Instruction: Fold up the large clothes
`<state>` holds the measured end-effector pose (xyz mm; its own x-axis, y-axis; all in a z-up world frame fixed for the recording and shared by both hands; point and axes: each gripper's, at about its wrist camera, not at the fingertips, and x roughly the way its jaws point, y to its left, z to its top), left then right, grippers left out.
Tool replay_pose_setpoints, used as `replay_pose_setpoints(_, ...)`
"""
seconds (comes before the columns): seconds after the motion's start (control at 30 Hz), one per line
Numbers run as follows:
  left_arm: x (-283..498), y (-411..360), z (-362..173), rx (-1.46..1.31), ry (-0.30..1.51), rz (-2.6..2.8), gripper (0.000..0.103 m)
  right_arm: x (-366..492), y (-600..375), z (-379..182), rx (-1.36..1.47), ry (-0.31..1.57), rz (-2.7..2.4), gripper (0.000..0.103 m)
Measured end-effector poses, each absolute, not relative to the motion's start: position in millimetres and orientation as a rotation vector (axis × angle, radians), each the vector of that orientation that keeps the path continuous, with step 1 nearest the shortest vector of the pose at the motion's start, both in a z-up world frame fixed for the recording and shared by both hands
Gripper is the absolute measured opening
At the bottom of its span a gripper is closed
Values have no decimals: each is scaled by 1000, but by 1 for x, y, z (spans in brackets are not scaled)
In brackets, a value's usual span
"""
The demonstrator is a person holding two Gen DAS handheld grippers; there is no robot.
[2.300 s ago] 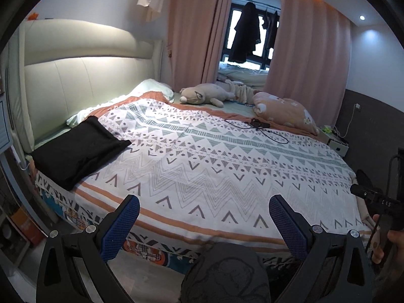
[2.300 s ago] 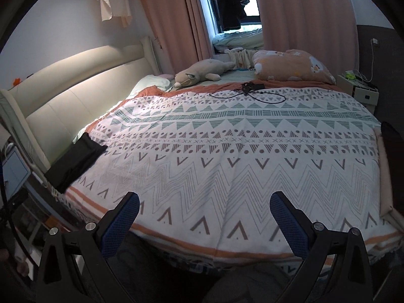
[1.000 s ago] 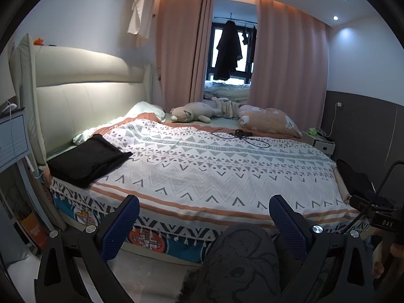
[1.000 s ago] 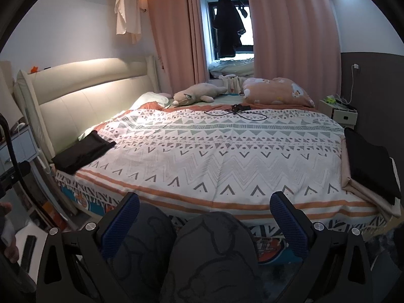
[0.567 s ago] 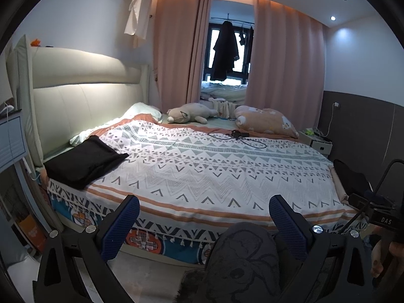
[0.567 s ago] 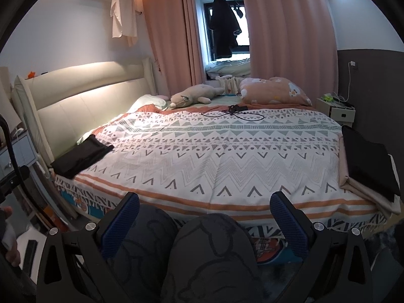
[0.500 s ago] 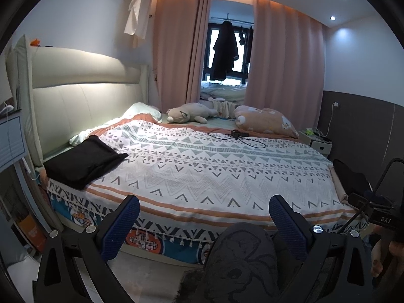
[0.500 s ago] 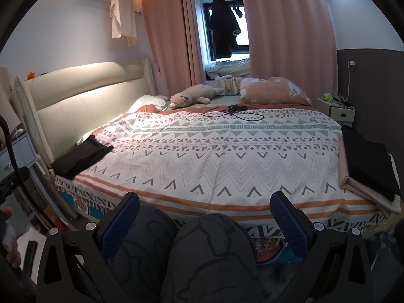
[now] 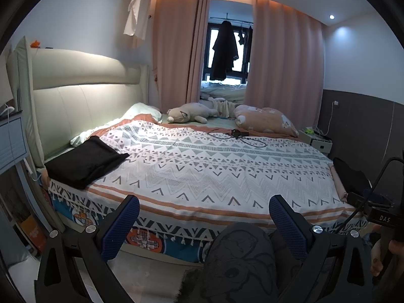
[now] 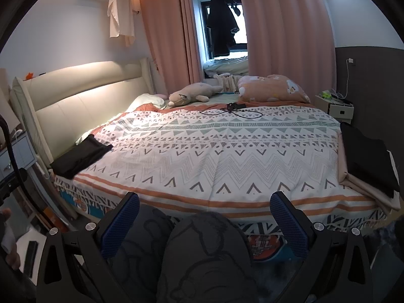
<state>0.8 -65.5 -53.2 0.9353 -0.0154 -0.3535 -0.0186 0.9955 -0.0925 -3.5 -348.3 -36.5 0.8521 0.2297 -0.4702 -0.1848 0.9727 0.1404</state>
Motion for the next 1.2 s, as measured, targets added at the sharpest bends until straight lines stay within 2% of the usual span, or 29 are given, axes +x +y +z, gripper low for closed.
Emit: replay_pose_setpoints(1.2,1,-75,-58,-74,372,-15,102,-10,-354,-39,80,505,160,103)
